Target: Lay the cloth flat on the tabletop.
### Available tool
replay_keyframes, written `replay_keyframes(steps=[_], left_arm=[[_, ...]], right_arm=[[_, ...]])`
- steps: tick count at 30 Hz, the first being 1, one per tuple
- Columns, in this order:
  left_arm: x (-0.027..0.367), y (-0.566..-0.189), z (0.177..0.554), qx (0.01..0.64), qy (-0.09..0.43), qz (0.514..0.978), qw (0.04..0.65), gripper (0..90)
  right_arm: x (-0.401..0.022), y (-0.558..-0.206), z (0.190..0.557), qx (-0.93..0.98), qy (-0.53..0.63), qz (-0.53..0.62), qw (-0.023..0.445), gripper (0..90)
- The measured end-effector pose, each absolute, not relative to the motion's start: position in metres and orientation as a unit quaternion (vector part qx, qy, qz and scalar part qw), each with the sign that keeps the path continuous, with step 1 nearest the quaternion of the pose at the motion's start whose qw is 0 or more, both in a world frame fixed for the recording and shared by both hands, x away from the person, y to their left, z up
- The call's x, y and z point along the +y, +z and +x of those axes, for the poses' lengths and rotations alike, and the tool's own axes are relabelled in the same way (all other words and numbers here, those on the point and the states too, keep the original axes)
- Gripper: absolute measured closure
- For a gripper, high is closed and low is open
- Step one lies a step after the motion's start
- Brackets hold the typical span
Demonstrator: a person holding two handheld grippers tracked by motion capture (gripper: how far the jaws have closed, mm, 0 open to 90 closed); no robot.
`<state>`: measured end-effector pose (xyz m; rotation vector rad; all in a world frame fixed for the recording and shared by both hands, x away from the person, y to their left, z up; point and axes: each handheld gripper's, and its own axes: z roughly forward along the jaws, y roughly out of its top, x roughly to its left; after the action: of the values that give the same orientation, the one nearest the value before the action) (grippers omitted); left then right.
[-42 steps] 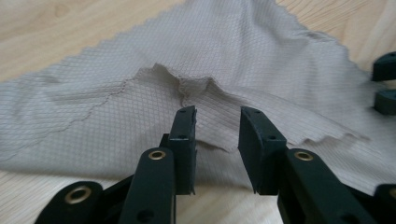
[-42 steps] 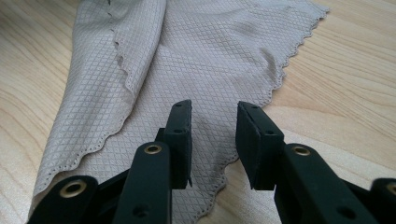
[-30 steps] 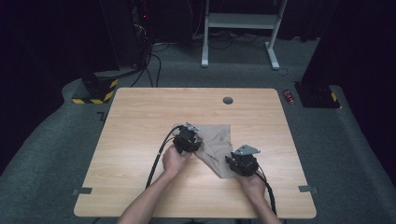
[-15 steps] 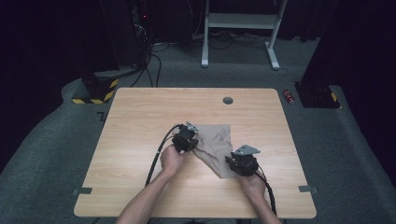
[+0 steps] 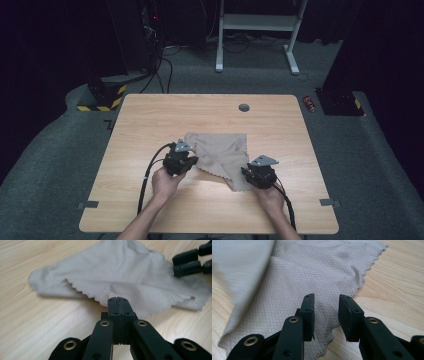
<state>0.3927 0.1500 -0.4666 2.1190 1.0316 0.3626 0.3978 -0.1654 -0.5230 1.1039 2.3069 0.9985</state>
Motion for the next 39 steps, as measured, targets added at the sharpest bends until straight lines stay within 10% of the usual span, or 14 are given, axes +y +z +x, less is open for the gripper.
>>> replay_keyframes(steps=[20,39], left_arm=[[0.193,-0.505,0.333,0.440,0.133,0.819,0.344,89.1],[0.192,-0.515,0.321,0.459,0.155,0.807,0.338,69.7]], right_arm=[[-0.167,-0.522,0.399,0.824,0.358,0.397,0.189,65.0],[-0.166,-0.515,0.348,0.869,0.339,0.329,0.146,88.5]])
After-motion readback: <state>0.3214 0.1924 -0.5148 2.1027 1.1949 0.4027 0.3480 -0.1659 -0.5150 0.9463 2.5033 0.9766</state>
